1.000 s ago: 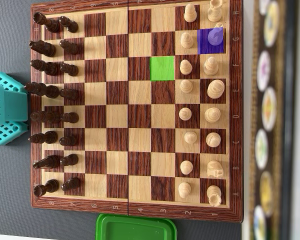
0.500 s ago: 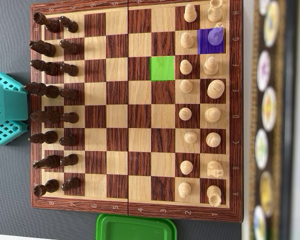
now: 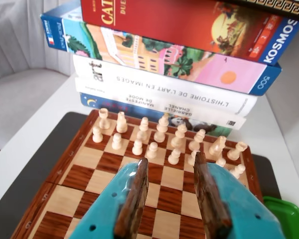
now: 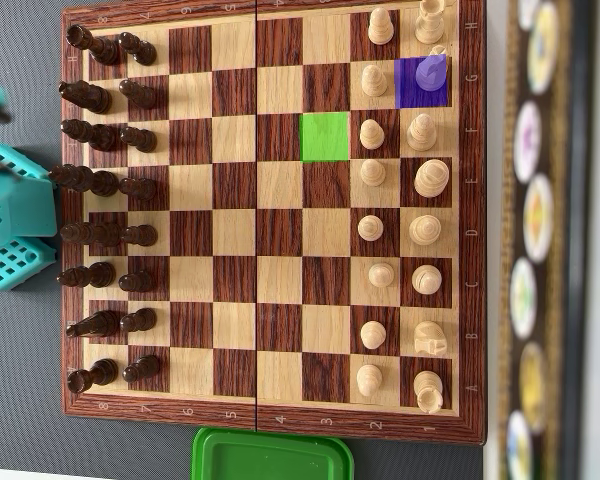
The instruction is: Play chess
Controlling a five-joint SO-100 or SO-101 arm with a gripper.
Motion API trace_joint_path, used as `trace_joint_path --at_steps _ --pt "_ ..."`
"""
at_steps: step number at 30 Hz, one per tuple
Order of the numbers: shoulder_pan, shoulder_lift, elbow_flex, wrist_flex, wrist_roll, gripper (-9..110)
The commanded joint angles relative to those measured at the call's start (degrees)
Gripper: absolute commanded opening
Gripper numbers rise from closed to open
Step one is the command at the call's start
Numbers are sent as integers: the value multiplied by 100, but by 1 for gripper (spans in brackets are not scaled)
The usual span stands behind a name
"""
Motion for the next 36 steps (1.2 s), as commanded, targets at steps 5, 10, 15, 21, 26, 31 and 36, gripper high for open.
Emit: trace_joint_path --at_steps 5,10,15,21,26,31,36 --pt "-369 -1890 -1011 9 -26 15" --pt "-563 -3094 -1529 9 -9 15" --pt "-563 -4140 -1907 9 18 14" --pt "-501 -5388 -2470 9 18 14" --pt "-589 -6504 -3129 9 -18 14" --pt "-817 -7356 -3814 9 -26 14" --pt "-765 -7884 -4175 18 -26 14"
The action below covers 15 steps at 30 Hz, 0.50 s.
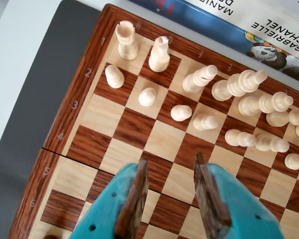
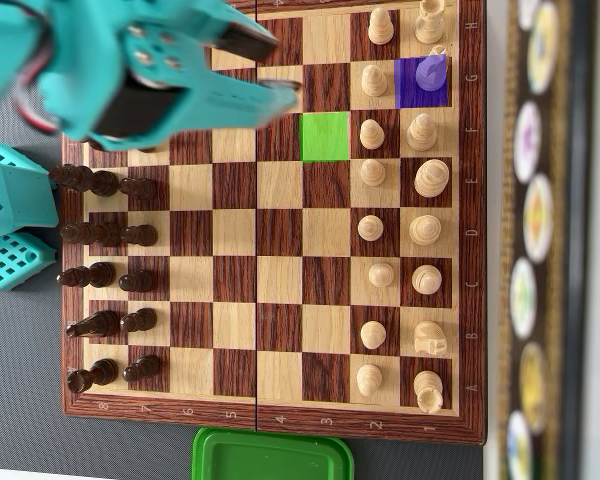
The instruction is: Play chess
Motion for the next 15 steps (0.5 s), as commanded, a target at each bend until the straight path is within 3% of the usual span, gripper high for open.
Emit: trace_joint_path --at_steps 1,15 --pt "18 -202 -448 18 -26 14" --pt "132 -1714 -1705 18 -26 15"
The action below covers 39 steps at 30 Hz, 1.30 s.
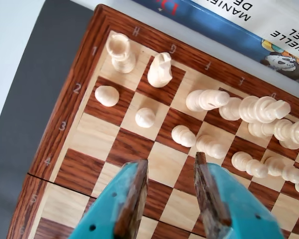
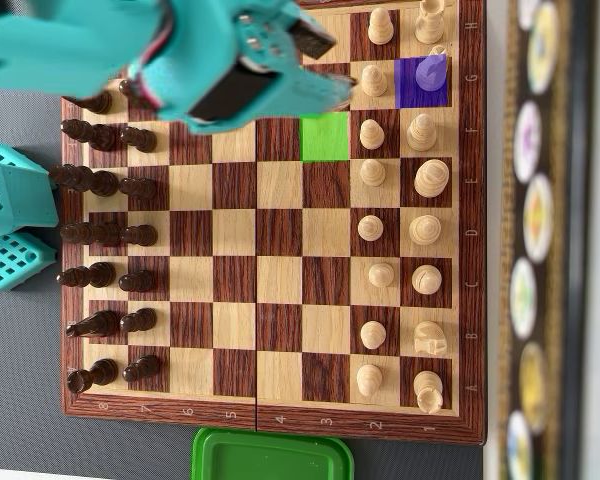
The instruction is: Play chess
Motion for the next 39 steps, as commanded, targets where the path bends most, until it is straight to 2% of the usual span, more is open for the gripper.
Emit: trace_joint_path --at_steps 1,39 --pt "88 -97 -466 18 -26 15" --pt "88 -2347 -2355 18 -35 15"
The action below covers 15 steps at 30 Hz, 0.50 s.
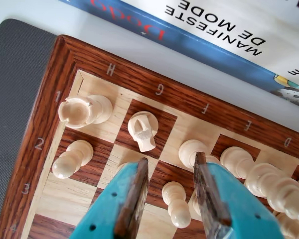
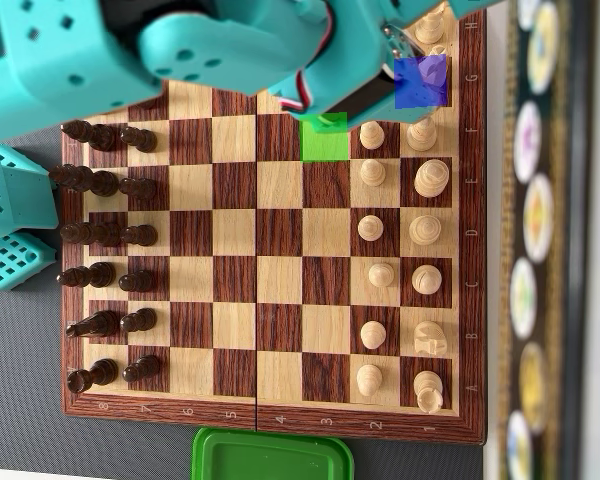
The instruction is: Play chess
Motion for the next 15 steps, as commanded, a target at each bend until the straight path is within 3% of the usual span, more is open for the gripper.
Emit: trace_joint_path --at_steps 1,15 --pt "-9 44 -290 18 -35 15" --pt "-185 26 -483 -35 18 15"
